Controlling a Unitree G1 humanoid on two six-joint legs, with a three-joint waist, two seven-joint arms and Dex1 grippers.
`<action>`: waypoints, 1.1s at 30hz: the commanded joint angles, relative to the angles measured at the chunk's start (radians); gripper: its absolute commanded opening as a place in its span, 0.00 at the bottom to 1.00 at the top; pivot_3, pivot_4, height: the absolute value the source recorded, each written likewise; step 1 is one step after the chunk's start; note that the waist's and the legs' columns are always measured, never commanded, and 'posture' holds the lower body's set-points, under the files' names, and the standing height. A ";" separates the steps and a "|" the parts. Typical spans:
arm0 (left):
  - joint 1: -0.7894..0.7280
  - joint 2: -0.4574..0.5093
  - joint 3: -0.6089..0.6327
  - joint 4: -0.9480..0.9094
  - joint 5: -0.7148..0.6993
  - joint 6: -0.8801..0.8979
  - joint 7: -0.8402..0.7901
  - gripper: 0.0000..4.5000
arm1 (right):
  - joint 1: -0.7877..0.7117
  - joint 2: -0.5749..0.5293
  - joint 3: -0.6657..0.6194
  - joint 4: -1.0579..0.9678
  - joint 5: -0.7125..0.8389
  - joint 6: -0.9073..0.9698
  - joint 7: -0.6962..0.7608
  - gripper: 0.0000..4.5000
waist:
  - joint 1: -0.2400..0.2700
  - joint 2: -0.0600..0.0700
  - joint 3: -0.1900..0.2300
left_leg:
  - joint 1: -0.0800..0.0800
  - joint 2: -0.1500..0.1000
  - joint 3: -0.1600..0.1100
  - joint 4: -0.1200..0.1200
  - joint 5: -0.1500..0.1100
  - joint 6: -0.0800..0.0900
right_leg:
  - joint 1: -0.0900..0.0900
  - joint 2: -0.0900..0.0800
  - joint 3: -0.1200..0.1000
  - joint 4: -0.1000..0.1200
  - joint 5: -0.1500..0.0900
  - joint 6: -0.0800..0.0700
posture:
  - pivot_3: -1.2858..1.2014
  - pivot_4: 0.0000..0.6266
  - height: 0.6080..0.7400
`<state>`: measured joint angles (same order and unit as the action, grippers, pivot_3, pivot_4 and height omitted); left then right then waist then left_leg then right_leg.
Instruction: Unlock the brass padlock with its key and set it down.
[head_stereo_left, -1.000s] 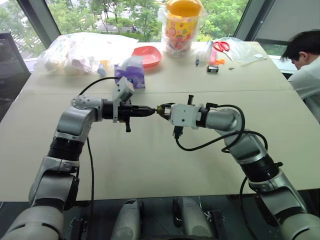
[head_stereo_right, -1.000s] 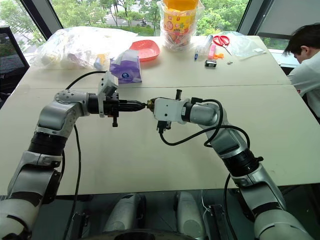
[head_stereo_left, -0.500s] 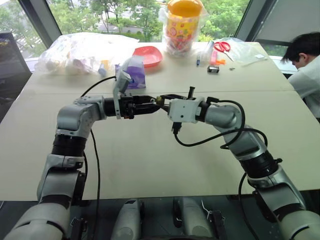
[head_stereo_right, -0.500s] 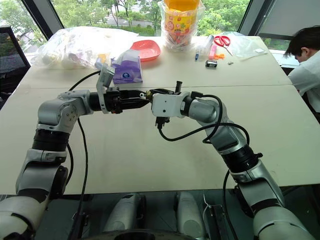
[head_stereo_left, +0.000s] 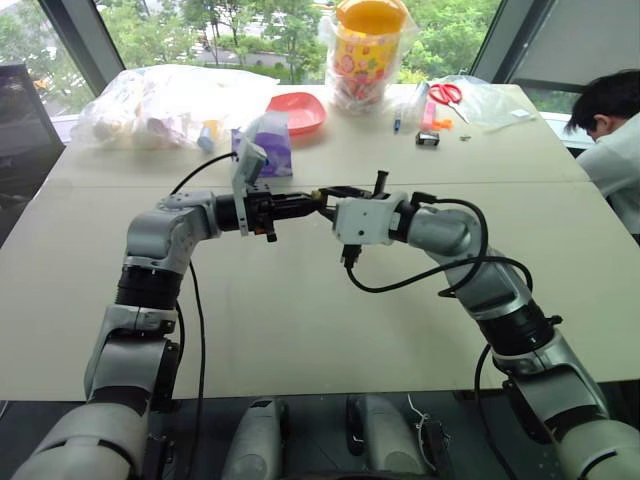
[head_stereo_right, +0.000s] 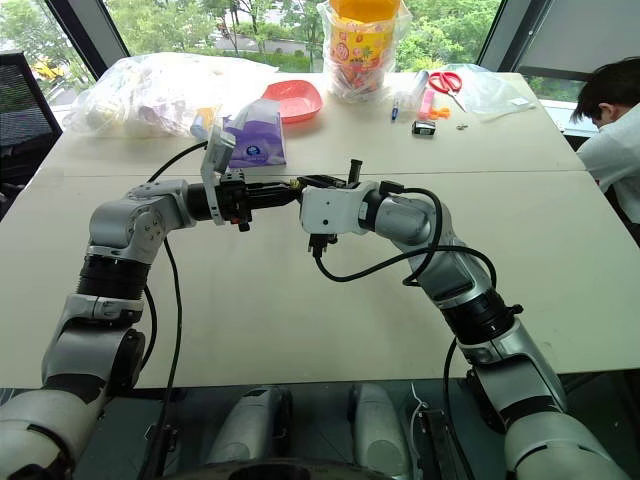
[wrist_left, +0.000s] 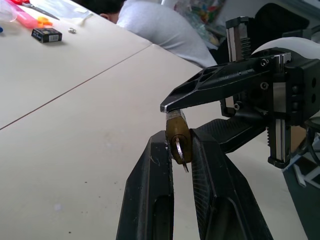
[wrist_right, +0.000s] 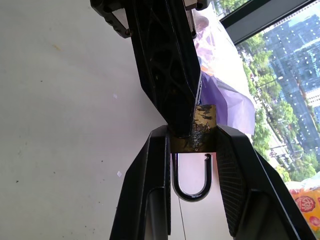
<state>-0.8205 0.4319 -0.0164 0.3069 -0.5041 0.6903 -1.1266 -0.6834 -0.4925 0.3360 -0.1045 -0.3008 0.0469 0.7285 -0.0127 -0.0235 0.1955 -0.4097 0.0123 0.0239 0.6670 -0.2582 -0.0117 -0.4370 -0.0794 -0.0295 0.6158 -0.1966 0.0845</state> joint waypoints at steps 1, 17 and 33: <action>-0.021 -0.001 -0.004 -0.025 0.005 -0.022 -0.003 0.01 | -0.019 0.007 -0.021 -0.051 0.007 -0.005 -0.005 0.15 | 0.000 0.000 0.000 | 0.000 0.000 0.000 0.000 0.000 0.000 | 0.000 0.000 0.000 0.000 0.000 0.000 | 0.52 0.24 1.00; 0.005 0.046 0.026 -0.040 -0.013 -0.007 -0.018 0.00 | 0.092 -0.030 -0.182 -0.139 0.143 0.238 0.007 0.87 | 0.002 0.000 0.000 | 0.000 0.000 0.000 0.000 0.000 0.000 | 0.001 0.000 0.000 -0.001 0.000 0.000 | 0.52 0.24 1.00; 0.011 0.060 0.015 -0.119 -0.051 0.018 -0.073 0.00 | 0.111 0.097 -0.257 -0.351 0.491 0.699 -0.048 0.01 | 0.001 0.000 0.000 | 0.001 0.000 -0.001 0.000 0.000 0.000 | 0.002 0.000 0.000 0.000 0.000 0.000 | 0.52 0.24 1.00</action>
<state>-0.7882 0.4765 -0.0151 0.2378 -0.5283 0.7037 -1.1825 -0.5582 -0.3813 0.0776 -0.4070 0.1760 0.7533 0.6883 -0.0112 -0.0235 0.1955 -0.4085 0.0125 0.0233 0.6670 -0.2582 -0.0117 -0.4356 -0.0797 -0.0296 0.6158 -0.1967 0.0842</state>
